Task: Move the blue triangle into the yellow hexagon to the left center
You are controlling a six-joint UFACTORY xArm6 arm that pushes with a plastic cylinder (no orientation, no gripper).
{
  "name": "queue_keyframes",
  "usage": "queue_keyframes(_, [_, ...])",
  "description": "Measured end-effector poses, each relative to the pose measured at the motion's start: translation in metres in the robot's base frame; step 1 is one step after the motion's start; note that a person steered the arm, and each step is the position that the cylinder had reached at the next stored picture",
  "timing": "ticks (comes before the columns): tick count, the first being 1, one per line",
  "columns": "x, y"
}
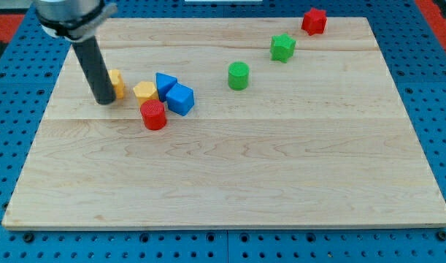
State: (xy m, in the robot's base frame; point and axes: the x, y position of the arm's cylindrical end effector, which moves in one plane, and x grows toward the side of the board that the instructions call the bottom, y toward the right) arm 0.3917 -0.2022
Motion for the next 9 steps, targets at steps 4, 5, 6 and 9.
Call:
queue_keyframes(4, [-0.065,0.112])
queue_keyframes(5, [-0.054,0.142])
queue_keyframes(6, [-0.026,0.139])
queue_keyframes(9, [0.003,0.077])
